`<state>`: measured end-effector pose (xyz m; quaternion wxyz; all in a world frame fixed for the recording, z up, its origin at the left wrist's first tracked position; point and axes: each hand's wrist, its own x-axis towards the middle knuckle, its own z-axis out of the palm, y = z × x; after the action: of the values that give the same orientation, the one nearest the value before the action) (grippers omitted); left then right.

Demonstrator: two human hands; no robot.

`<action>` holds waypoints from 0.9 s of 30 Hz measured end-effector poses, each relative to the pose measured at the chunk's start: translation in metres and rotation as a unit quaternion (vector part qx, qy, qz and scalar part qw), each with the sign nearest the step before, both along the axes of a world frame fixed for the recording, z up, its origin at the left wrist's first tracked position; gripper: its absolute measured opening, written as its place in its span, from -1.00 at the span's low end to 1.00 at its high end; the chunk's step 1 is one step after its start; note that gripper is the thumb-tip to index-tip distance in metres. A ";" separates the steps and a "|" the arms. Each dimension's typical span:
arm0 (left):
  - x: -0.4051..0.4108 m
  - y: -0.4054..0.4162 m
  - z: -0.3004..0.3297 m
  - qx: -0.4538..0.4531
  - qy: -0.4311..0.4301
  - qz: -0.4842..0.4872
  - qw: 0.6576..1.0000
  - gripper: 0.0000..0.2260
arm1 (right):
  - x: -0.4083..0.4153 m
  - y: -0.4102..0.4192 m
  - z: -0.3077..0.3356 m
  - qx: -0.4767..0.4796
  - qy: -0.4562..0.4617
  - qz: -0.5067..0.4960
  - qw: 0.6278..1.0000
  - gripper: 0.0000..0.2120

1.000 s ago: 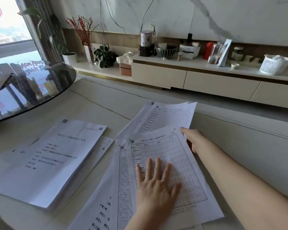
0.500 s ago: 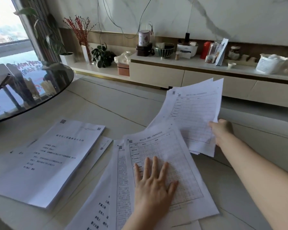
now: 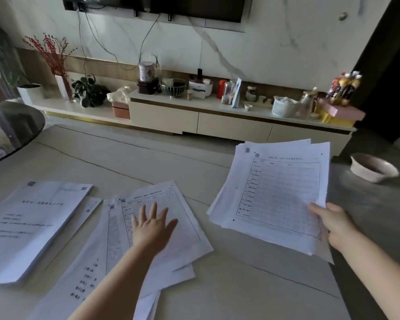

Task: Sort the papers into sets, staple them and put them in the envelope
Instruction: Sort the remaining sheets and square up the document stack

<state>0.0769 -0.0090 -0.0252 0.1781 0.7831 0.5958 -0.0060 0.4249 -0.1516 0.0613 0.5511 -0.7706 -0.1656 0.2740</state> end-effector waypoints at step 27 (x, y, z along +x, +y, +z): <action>-0.021 -0.219 0.075 -0.237 -0.582 0.187 0.755 -0.87 | -0.146 -0.198 0.025 0.043 -0.072 0.075 0.994 -0.90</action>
<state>0.0560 -0.2280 0.0502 0.6683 0.4409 0.4909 0.3435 0.2789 -0.3494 0.0866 0.5481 -0.7496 -0.2735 0.2508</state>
